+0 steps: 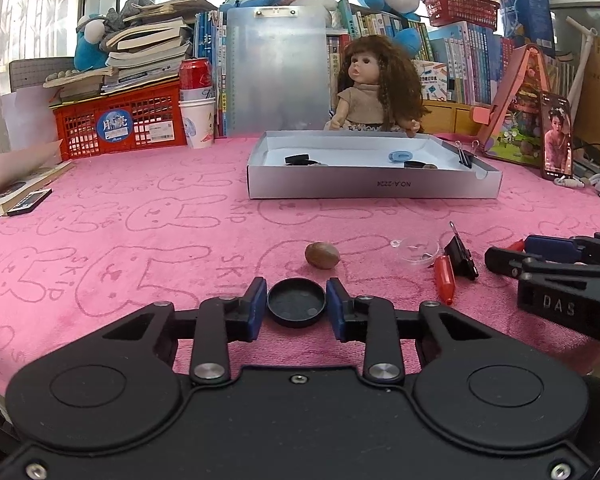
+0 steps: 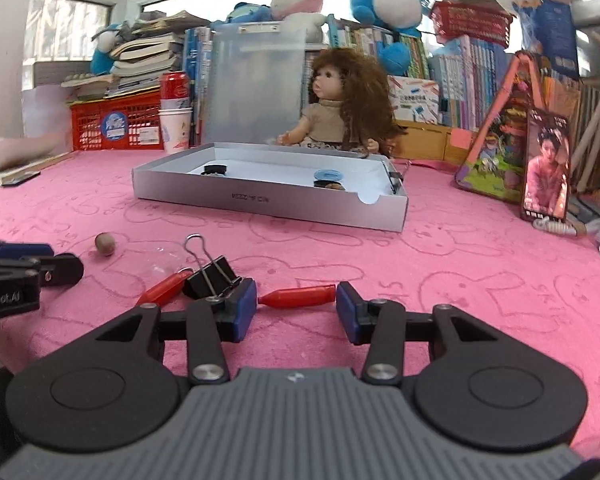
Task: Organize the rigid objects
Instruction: 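Move the left tool to a black lid while the right tool nears a red marker, then grasp the black lid with the left tool while the right tool grasps the red marker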
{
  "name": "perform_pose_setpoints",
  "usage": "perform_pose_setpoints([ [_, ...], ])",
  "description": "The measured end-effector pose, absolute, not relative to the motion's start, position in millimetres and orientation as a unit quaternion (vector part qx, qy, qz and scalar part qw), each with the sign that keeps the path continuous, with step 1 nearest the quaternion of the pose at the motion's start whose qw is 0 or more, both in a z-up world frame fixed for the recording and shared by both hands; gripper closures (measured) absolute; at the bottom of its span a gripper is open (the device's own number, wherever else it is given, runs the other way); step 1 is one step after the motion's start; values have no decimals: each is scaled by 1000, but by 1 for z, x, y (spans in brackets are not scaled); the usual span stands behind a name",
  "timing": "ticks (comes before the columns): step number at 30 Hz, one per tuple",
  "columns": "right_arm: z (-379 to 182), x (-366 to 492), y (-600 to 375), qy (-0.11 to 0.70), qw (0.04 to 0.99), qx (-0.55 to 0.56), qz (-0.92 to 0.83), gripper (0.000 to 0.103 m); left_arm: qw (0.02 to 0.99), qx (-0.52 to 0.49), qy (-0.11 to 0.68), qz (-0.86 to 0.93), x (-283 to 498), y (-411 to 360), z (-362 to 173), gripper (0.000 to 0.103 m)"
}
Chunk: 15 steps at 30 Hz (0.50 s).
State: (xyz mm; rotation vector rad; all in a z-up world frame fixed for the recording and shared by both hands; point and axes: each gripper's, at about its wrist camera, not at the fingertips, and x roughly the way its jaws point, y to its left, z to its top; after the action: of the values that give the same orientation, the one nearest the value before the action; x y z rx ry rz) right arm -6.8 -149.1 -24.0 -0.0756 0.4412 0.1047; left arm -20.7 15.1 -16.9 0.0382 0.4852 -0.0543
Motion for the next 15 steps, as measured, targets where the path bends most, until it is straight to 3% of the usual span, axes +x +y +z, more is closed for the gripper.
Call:
perform_pose_setpoints([
  [3, -24, -6, -153, 214, 973, -42, 78, 27, 971, 19, 239, -24, -21, 16, -18, 68],
  [10, -25, 5, -173, 225, 970, -19, 90, 26, 971, 19, 236, -21, -21, 18, -20, 65],
  [11, -25, 6, -175, 226, 969, -17, 95, 27, 971, 20, 236, -21, -21, 18, -20, 65],
  [13, -25, 7, -176, 227, 968, -20, 104, 41, 972, 19, 234, -22, -21, 18, -20, 65],
  [15, -25, 6, -175, 226, 967, -26, 112, 50, 972, 18, 233, -23, -21, 19, -20, 65],
])
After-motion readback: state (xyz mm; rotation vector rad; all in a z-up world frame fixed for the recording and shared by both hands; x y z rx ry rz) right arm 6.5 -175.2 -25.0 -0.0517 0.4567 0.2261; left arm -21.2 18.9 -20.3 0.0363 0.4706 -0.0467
